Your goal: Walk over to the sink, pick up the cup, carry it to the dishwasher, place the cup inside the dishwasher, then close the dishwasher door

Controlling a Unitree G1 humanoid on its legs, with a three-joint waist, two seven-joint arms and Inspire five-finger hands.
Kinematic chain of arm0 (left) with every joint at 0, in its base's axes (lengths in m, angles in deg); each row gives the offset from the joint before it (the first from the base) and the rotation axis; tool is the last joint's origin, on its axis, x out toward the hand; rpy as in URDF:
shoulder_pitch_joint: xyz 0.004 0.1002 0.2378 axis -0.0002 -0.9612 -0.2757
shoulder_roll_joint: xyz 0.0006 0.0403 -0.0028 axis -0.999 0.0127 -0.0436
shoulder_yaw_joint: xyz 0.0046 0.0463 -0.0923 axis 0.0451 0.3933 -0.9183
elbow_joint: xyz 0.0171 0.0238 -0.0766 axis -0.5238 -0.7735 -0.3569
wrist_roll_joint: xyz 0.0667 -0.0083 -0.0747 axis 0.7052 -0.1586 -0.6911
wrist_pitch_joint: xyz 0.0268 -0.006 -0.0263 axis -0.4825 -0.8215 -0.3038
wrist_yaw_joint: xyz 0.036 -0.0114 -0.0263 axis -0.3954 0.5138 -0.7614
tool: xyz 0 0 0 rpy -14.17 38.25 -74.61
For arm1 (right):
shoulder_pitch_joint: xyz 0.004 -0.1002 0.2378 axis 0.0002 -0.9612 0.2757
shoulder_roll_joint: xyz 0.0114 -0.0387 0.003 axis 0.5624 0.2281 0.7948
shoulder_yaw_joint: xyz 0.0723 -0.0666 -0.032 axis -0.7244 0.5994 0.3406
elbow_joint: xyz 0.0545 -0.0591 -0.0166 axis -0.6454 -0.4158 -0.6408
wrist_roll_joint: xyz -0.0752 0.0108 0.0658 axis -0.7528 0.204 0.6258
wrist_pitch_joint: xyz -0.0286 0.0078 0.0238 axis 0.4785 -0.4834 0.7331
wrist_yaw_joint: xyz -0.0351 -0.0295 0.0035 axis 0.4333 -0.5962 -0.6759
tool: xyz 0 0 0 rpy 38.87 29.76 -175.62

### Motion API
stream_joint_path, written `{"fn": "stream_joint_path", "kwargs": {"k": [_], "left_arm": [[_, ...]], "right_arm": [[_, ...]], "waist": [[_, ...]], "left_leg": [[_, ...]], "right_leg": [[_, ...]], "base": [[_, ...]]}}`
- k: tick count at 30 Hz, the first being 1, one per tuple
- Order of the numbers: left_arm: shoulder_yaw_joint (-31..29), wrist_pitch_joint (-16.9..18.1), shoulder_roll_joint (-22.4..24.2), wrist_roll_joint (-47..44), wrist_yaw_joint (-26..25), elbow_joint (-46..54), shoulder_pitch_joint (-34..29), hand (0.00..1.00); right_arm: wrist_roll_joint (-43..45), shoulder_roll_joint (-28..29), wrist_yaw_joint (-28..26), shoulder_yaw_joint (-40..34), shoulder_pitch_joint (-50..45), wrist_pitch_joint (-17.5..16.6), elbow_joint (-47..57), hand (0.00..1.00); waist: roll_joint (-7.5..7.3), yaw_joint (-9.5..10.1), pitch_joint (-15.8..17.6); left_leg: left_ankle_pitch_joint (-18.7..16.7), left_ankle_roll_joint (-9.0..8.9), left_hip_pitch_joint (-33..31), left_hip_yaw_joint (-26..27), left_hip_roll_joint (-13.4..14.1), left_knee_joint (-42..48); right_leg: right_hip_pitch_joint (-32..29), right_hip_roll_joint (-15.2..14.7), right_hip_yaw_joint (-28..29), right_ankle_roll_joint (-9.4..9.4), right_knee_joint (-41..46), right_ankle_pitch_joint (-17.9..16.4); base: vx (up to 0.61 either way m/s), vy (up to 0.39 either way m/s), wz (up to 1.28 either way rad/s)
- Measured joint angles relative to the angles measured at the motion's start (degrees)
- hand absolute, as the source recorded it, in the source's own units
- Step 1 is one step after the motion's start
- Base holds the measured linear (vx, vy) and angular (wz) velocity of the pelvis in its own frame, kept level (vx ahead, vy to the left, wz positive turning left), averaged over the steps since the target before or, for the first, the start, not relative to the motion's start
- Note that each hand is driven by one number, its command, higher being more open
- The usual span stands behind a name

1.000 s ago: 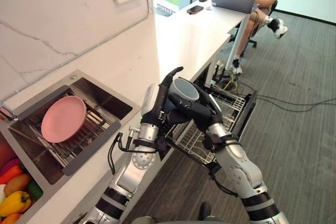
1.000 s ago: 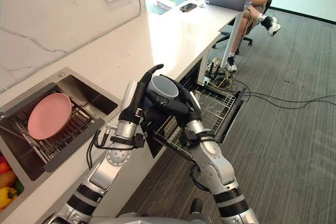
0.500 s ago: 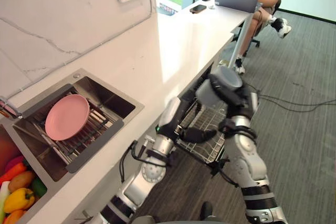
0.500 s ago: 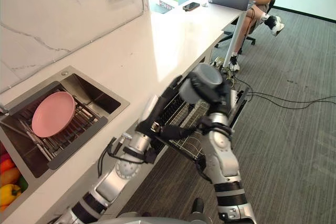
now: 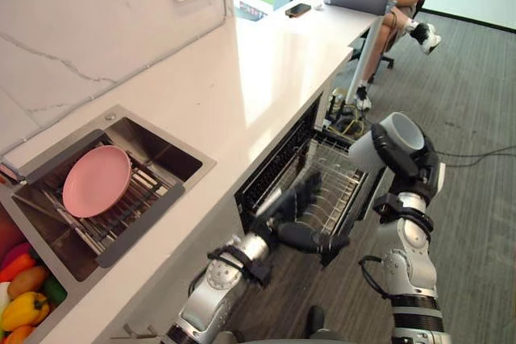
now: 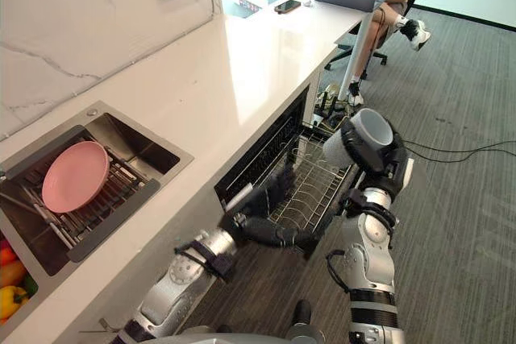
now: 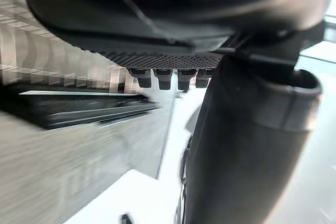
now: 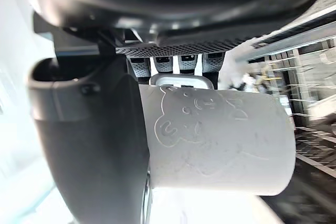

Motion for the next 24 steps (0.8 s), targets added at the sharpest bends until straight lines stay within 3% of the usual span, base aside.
{"fn": "stream_joint_path", "kwargs": {"k": [3,6,11,17,20,24], "left_arm": [[-1.37,-0.14,-1.40,8.13,-0.65,-12.18,-3.69,1.00],[-8.35,1.90,-1.95,9.78,-4.86,-18.75,-7.94,1.00],[-16.78,9.77,-2.61,16.97,-10.19,-22.91,-11.26,1.00],[-21.83,13.81,-0.34,18.77,-12.67,-25.76,-10.62,1.00],[-24.14,15.58,0.82,19.35,-14.93,-26.74,-10.51,1.00],[-28.46,16.55,1.18,18.31,-16.40,-26.72,-9.92,1.00]], "right_arm": [[-0.03,-2.87,-3.57,0.46,0.06,0.68,-4.84,0.00],[-0.72,-4.04,-8.44,1.89,-0.02,0.74,-7.36,0.00],[-5.94,-4.99,-14.08,5.84,0.22,0.79,-9.18,0.00],[-12.22,-6.46,-17.44,6.85,5.51,4.89,-22.51,0.00],[-15.42,-8.50,-17.69,7.68,5.79,5.35,-27.72,0.00],[-17.69,-12.95,-17.09,7.72,9.79,5.53,-37.33,0.00]], "waist": [[0.02,0.63,0.07],[-0.16,0.64,0.69],[-0.70,2.80,1.75],[-0.69,4.71,3.09],[-0.56,5.41,3.51],[-0.30,6.02,7.79]], "left_leg": [[0.61,-0.02,0.61,-0.32,-0.23,-1.25],[1.84,0.14,1.67,-1.44,-1.08,-3.18],[3.08,0.24,2.29,-3.52,-2.36,-4.78],[4.36,-0.08,1.27,-6.34,-3.02,-5.51],[4.49,-0.12,0.55,-7.62,-3.07,-5.41],[5.26,0.14,-2.16,-10.72,-3.46,-4.43]], "right_leg": [[0.04,-0.03,-0.63,0.04,0.19,-0.04],[0.92,-0.68,-1.83,0.20,0.16,-0.14],[2.30,-2.03,-4.15,1.00,-0.12,-0.64],[2.77,-2.79,-6.94,1.38,-0.11,-1.01],[2.77,-2.73,-8.15,1.37,-0.04,-1.18],[2.55,-2.75,-11.44,1.13,0.23,-1.04]], "base": [[0.02,0.006,0.07],[-0.01,0.022,0.21],[-0.08,0.040,0.28],[-0.03,0.014,0.26],[0.01,-0.009,0.23],[0.01,-0.001,0.38]]}}
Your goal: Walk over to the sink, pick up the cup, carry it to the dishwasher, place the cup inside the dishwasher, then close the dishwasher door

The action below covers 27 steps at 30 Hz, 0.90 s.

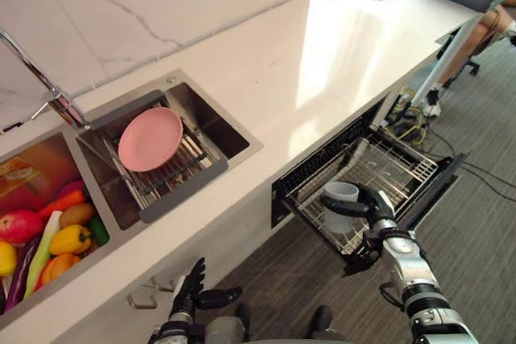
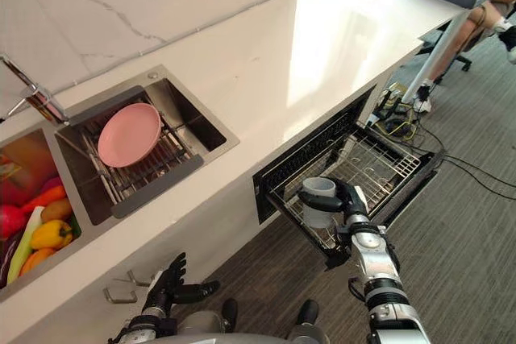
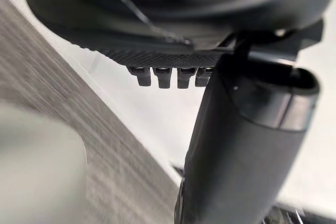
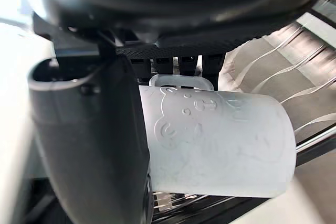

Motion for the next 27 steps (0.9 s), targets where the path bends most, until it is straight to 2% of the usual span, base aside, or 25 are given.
{"fn": "stream_joint_path", "kwargs": {"k": [4,7,14,16,17,21,24,27], "left_arm": [[-1.60,-0.42,-0.56,-1.35,0.00,-1.66,0.40,1.00],[-1.65,-0.78,-0.33,-4.75,0.11,-2.61,0.33,1.00],[-1.89,-0.20,-0.87,-12.43,3.21,-3.37,2.30,1.00],[-1.88,-0.19,-1.49,-12.89,3.54,-3.68,2.31,1.00],[-1.88,-0.18,-1.67,-13.05,3.68,-3.76,2.30,1.00],[-1.69,-0.21,-2.87,-13.50,4.23,-5.45,3.21,1.00],[-1.50,-0.19,-3.08,-13.49,4.28,-5.89,4.03,1.00],[-1.28,-0.20,-3.09,-13.51,4.30,-7.18,4.22,1.00]], "right_arm": [[-1.79,-2.89,3.48,-0.47,4.25,-0.83,-5.42,0.00],[-3.84,-4.70,5.35,-0.50,5.17,-1.56,-6.90,0.00],[-13.93,-8.28,6.28,2.37,11.35,-5.12,-10.68,0.00],[-15.28,-9.48,6.48,2.58,11.49,-6.15,-11.03,0.00],[-15.75,-9.79,6.56,2.84,11.60,-6.41,-11.19,1.00],[-17.32,-10.30,8.69,5.25,12.78,-7.06,-12.48,1.00],[-17.33,-9.65,10.13,7.45,13.18,-6.06,-14.71,1.00],[-17.20,-9.36,10.88,7.91,13.22,-5.11,-15.62,1.00]], "waist": [[0.40,1.77,5.10],[0.69,3.24,6.81],[2.17,4.63,11.69],[2.14,4.80,11.83],[2.13,4.91,11.93],[2.15,5.46,12.65],[2.15,6.35,12.80],[2.08,6.40,12.86]], "left_leg": [[0.66,-0.05,-2.60,-2.44,-0.58,1.18],[1.17,0.08,-3.65,-4.22,-1.42,1.17],[3.57,0.02,-6.89,-6.92,-2.89,-0.37],[4.58,-0.09,-7.16,-7.75,-3.04,-1.37],[4.72,-0.11,-7.13,-7.92,-3.04,-1.56],[5.72,-0.40,-6.52,-8.32,-2.92,-3.12],[6.43,-0.80,-6.34,-8.51,-2.58,-4.61],[7.39,-0.74,-5.55,-8.54,-2.33,-6.23]], "right_leg": [[-0.83,-0.16,-2.61,-0.07,0.03,0.14],[-0.79,-0.49,-4.08,0.08,0.04,0.21],[-3.09,-1.58,-5.81,0.53,0.63,0.74],[-3.33,-1.63,-5.76,0.59,0.64,0.67],[-3.33,-1.63,-5.76,0.61,0.65,0.65],[-3.37,-1.66,-5.82,0.38,1.08,0.30],[-3.90,-1.63,-5.86,0.21,1.75,-0.37],[-4.02,-1.61,-5.86,0.14,1.89,-0.54]], "base": [[-0.01,0.017,0.35],[-0.01,0.031,0.34],[-0.08,0.047,0.21],[-0.05,0.016,0.29],[-0.03,0.008,0.17],[-0.06,0.003,0.04],[-0.07,-0.001,0.03],[-0.01,-0.006,-0.01]]}}
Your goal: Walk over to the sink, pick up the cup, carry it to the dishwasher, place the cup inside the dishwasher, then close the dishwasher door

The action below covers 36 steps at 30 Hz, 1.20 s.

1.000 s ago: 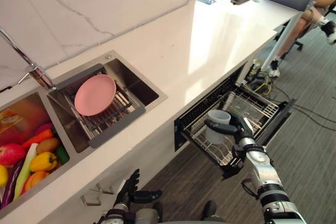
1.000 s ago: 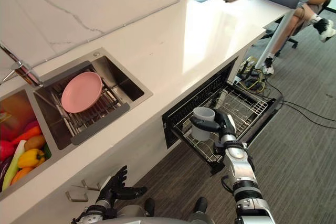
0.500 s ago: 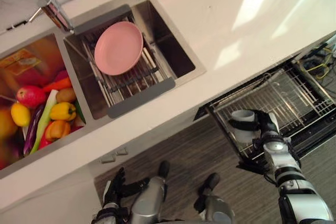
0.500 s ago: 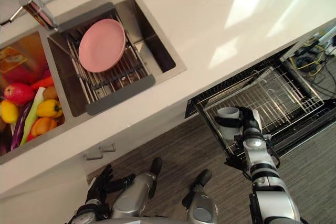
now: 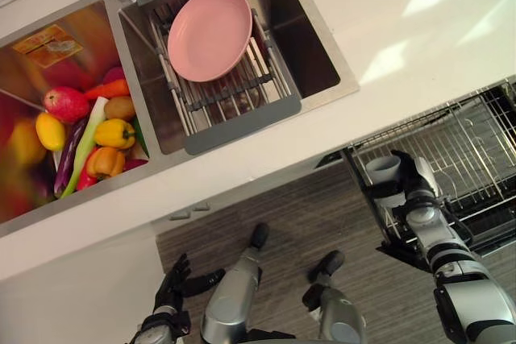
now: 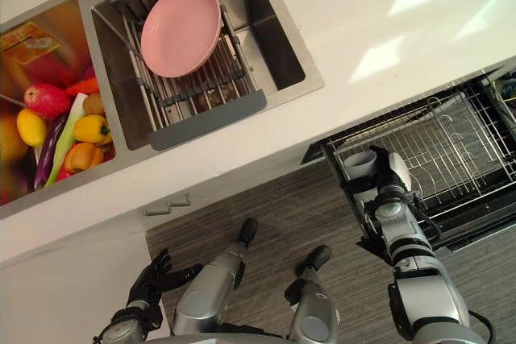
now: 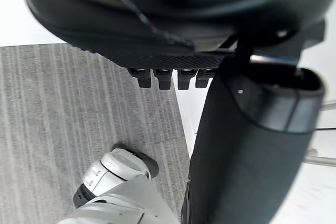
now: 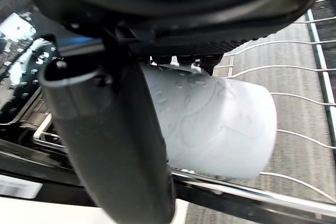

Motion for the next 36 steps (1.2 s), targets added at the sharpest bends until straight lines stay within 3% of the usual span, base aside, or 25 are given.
{"fn": "stream_joint_path", "kwargs": {"k": [7,10,12,16,21,24,27,29,30,31,36], "left_arm": [[0.01,-0.28,0.04,0.10,-0.05,0.02,0.00,1.00],[-0.82,-1.59,-0.09,0.21,-0.68,-0.10,-0.22,1.00],[-1.76,-2.76,0.00,1.73,-1.76,-0.32,-0.35,1.00],[-4.33,-5.30,1.09,3.56,-3.34,-2.31,-1.42,1.00],[-9.43,-7.16,3.55,3.22,-5.20,-4.74,-2.29,1.00],[-11.80,-7.70,4.24,0.41,-5.71,-6.96,-2.41,1.00],[-13.90,-8.32,5.89,-1.83,-6.48,-7.40,-2.31,1.00],[-13.97,-8.94,6.00,-0.93,-6.33,-7.56,-2.25,1.00],[-13.96,-9.13,6.15,0.41,-6.28,-7.87,-2.26,1.00],[-13.89,-9.56,6.39,1.40,-6.31,-8.63,-2.23,1.00],[-11.98,-13.41,5.93,-3.92,-6.74,-12.67,-2.99,1.00]], "right_arm": [[5.21,4.56,2.74,-2.37,-4.74,-0.03,8.19,1.00],[7.38,8.97,3.60,-4.02,-10.83,0.04,16.58,1.00],[7.31,11.86,4.07,-4.56,-14.93,0.05,21.56,1.00],[7.00,15.55,4.79,-4.63,-22.88,0.26,29.84,1.00],[8.40,19.52,4.57,-7.71,-29.87,-0.06,41.48,1.00],[15.04,22.61,1.76,-8.51,-33.52,-0.61,50.45,1.00],[22.58,26.44,-3.14,-9.75,-38.78,-3.29,61.75,1.00],[27.44,28.50,-5.97,-11.39,-41.24,-5.68,66.79,1.00],[30.79,28.55,-7.61,-12.32,-41.17,-7.47,68.45,1.00],[34.42,28.05,-9.83,-12.89,-40.39,-8.46,69.77,1.00],[43.66,25.49,-20.51,-6.35,-35.17,-9.83,70.37,1.00]], "waist": [[-0.44,-0.49,-0.19],[-2.84,-1.02,-2.10],[-4.74,-2.50,-3.78],[-7.07,-4.35,-10.35],[-6.38,-7.58,-14.93],[-6.03,-9.09,-15.53],[-4.90,-10.35,-16.30],[-4.10,-12.14,-16.61],[-3.43,-12.98,-16.97],[-2.51,-12.95,-17.41],[-1.90,-12.58,-17.92]], "left_leg": [[0.29,0.31,4.72,3.13,0.81,-2.89],[-0.17,0.41,7.52,6.26,1.56,-4.19],[-0.76,0.39,9.53,7.80,2.04,-4.45],[-3.02,-0.07,12.38,12.37,3.25,-4.42],[-4.70,-0.90,14.61,15.08,5.03,-3.60],[-6.45,-1.73,14.77,15.87,6.51,-0.89],[-7.86,-2.21,13.05,16.55,7.79,1.25],[-9.54,-1.94,13.16,26.85,11.43,2.49],[-9.27,-2.24,13.12,32.10,13.38,3.81],[-7.69,-2.81,13.10,34.00,14.10,4.64],[-6.51,-2.42,15.76,34.66,11.43,1.39]], "right_leg": [[1.42,0.15,4.76,-0.02,-0.05,0.00],[1.79,0.56,8.14,-0.01,-0.16,-0.24],[2.74,0.97,9.81,-0.02,-0.17,-0.55],[3.13,2.14,14.54,0.06,-0.22,-1.12],[4.03,3.73,17.38,-0.17,-0.43,-1.99],[5.47,5.24,17.81,-0.81,-1.35,-1.69],[5.76,5.92,16.27,-1.53,-1.72,-1.93],[7.52,5.52,12.61,-1.56,-1.72,-2.47],[8.53,5.15,10.68,-1.21,-1.71,-2.88],[9.00,4.85,9.86,-0.87,-1.57,-3.13],[9.76,2.64,10.55,0.42,-1.17,-3.18]], "base": [[0.02,-0.004,-0.24],[0.03,0.004,-0.52],[0.03,-0.009,-0.43],[0.02,-0.007,-0.60],[0.03,-0.038,-0.36],[0.03,-0.069,-0.13],[0.01,-0.062,0.16],[0.02,-0.002,0.83],[0.04,0.072,0.95],[0.04,0.098,0.62],[0.02,0.104,0.01]]}}
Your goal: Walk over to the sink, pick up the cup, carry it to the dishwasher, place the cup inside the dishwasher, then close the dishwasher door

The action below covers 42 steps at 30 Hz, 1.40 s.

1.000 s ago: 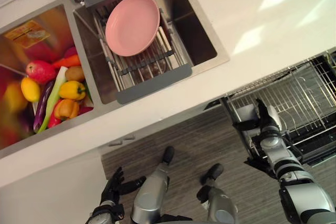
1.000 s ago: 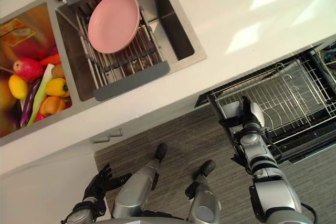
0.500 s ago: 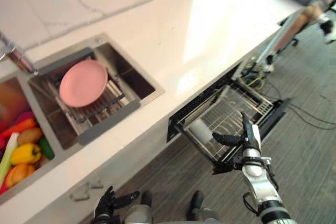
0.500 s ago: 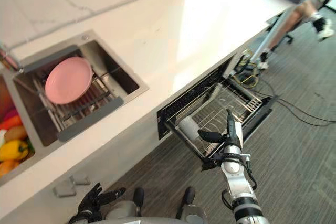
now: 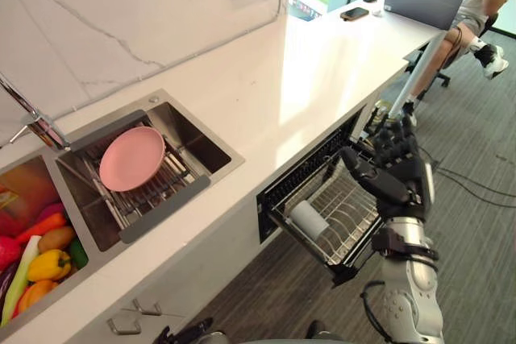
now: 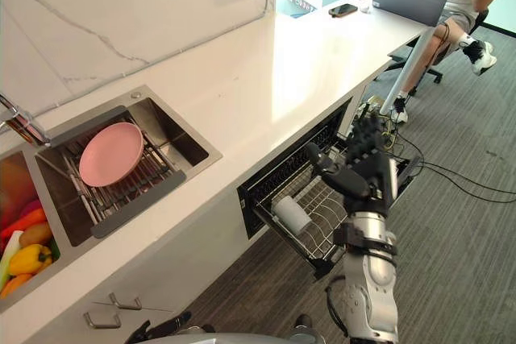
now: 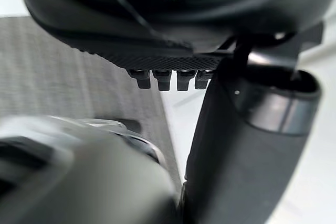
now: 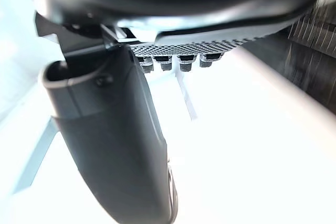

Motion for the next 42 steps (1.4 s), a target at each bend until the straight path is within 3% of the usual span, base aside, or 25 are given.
{"fn": "stream_joint_path", "kwargs": {"k": [5,10,11,12,13,14,16,18,20,22,23,26,29,30,36,40,42], "left_arm": [[0.86,0.30,-0.02,-0.60,0.54,-0.85,0.23,1.00],[3.19,1.23,-0.59,-1.59,3.91,-1.39,0.25,1.00],[4.09,1.30,-0.86,-1.71,4.19,-1.45,0.27,1.00],[4.86,1.31,-1.39,-1.92,4.45,-1.48,0.27,1.00],[5.44,0.97,-2.24,-2.45,4.73,-1.48,0.30,1.00],[5.54,0.80,-2.55,-2.53,4.70,-1.49,0.31,1.00],[5.55,0.06,-2.94,-2.48,3.78,-1.46,0.96,1.00],[5.57,-1.25,-3.21,-1.92,3.50,-1.70,1.56,1.00],[5.60,-1.85,-3.45,-0.31,3.46,-2.96,1.89,1.00],[5.51,-1.71,-4.83,-0.17,3.50,-2.83,1.87,1.00],[5.50,-1.45,-5.02,0.98,3.23,-3.03,2.38,1.00],[5.05,-1.09,-3.48,2.51,3.03,-3.10,2.45,1.00],[3.98,-0.54,-3.13,3.59,3.16,-3.13,2.14,1.00],[4.26,1.06,-3.24,6.25,4.19,-3.47,1.84,1.00],[4.24,0.95,-3.27,6.07,4.27,-3.45,1.79,1.00],[4.16,-0.29,-2.98,3.43,5.57,-2.83,1.37,1.00],[4.15,-1.41,-2.93,0.86,5.88,-2.47,1.34,1.00]], "right_arm": [[3.62,-0.59,-5.12,2.32,1.69,0.49,-0.23,1.00],[3.60,-0.79,-5.19,2.28,1.83,1.07,-2.96,1.00],[3.54,-1.20,-4.73,2.29,1.75,1.10,-3.80,1.00],[3.50,-1.33,-4.40,2.30,1.71,1.10,-4.03,1.00],[3.50,-0.80,-3.95,2.42,1.71,1.09,-4.03,1.00],[3.50,-0.62,-3.75,2.61,1.62,1.09,-4.05,1.00],[3.51,-0.51,-3.07,2.85,1.29,1.09,-3.94,1.00],[3.51,-0.51,-2.70,2.83,1.32,1.19,-3.88,1.00],[3.59,-0.53,-2.39,2.74,1.24,2.10,-3.77,1.00],[3.96,-0.25,-2.26,2.72,1.24,2.33,-3.37,1.00],[4.07,-0.82,-2.22,2.27,1.51,2.31,-3.25,1.00],[4.05,-1.26,-0.99,0.76,2.04,2.32,-3.40,1.00],[4.05,-1.25,-0.42,-0.43,1.23,2.33,-3.47,1.00],[4.22,-1.19,-5.53,1.32,-1.21,6.07,-4.74,1.00],[4.23,-1.30,-5.39,1.25,-1.18,6.07,-4.79,1.00],[4.13,-1.50,-2.25,0.93,-0.82,6.07,-5.27,1.00],[3.98,-1.80,2.95,-0.70,-0.41,6.07,-5.67,1.00]], "waist": [[-0.10,0.97,-0.31],[0.20,2.17,-1.17],[0.34,2.20,-1.27],[0.01,2.21,-1.32],[-1.08,2.08,-1.54],[-1.46,1.83,-1.75],[-1.36,0.83,-1.99],[-1.35,0.98,-1.95],[-1.47,0.90,-1.91],[-4.81,1.23,-2.39],[-4.68,1.83,-2.75],[-2.01,2.41,-2.57],[-1.83,2.43,-2.43],[-1.66,0.99,-2.52],[-1.63,1.18,-2.51],[-1.61,1.98,-2.49],[-1.71,2.43,-2.42]], "left_leg": [[3.72,0.79,2.49,-2.96,-3.34,-6.79],[2.77,2.45,2.72,-7.97,-5.80,-6.56],[2.11,2.94,2.83,-9.46,-6.15,-6.55],[1.85,3.42,2.90,-11.17,-6.85,-6.54],[1.56,4.46,2.91,-13.36,-7.92,-6.55],[1.61,4.96,2.83,-14.74,-8.20,-6.51],[1.50,5.33,1.89,-21.34,-7.02,-6.26],[1.44,5.26,1.12,-25.18,-6.07,-6.16],[1.62,4.44,1.01,-26.95,-5.51,-5.35],[0.91,3.03,1.06,-28.64,-7.90,-3.77],[0.23,2.23,0.92,-29.67,-7.72,-3.40],[-0.90,0.56,0.05,-29.61,-4.08,-3.07],[-1.61,-0.51,1.43,-29.23,-2.62,-3.47],[-1.61,-0.56,3.17,-26.30,-2.82,-4.78],[-1.60,-0.56,3.15,-26.76,-2.91,-4.62],[-1.52,-0.68,2.90,-26.98,-2.96,-3.71],[-1.29,-1.45,1.52,-24.60,-2.56,-2.53]], "right_leg": [[1.83,-1.83,-3.69,1.28,-0.58,0.12],[2.31,-5.90,-6.40,3.04,7.71,-2.05],[0.93,-7.60,-5.79,1.97,13.40,-2.93],[-1.60,-9.87,-3.36,-0.53,21.09,-4.22],[-5.25,-11.78,2.36,-2.67,29.06,-4.31],[-6.96,-11.82,5.73,-3.47,32.26,-4.14],[-9.09,-5.99,14.02,-2.15,32.64,-12.19],[-11.38,-1.08,18.49,-2.16,28.55,-13.74],[-13.27,1.71,22.44,-1.36,24.67,-13.21],[-13.47,1.16,23.83,0.28,18.59,-3.23],[-11.75,0.56,22.62,1.68,16.67,-6.09],[-8.79,4.38,20.98,-0.04,9.16,-4.29],[-6.59,6.02,20.71,-0.37,7.29,-4.07],[-3.11,5.32,20.08,-0.19,2.92,-2.94],[-2.84,5.17,19.53,-0.18,3.03,-2.93],[-1.96,4.85,17.72,-0.11,3.38,-3.01],[-1.74,3.93,14.51,-0.13,5.14,-4.22]], "base": [[0.05,0.058,0.37],[0.06,0.103,0.55],[0.04,0.189,0.72],[0.05,0.223,0.89],[0.05,0.184,0.83],[0.08,0.123,1.07],[0.13,0.001,1.22],[0.12,-0.063,0.95],[0.11,-0.111,0.88],[0.13,-0.194,0.68],[0.17,-0.275,0.34],[0.14,-0.206,0.03],[0.08,-0.101,-0.03],[0.00,0.000,0.00],[0.00,0.000,0.04],[-0.03,-0.001,0.20],[-0.10,-0.013,0.53]]}}
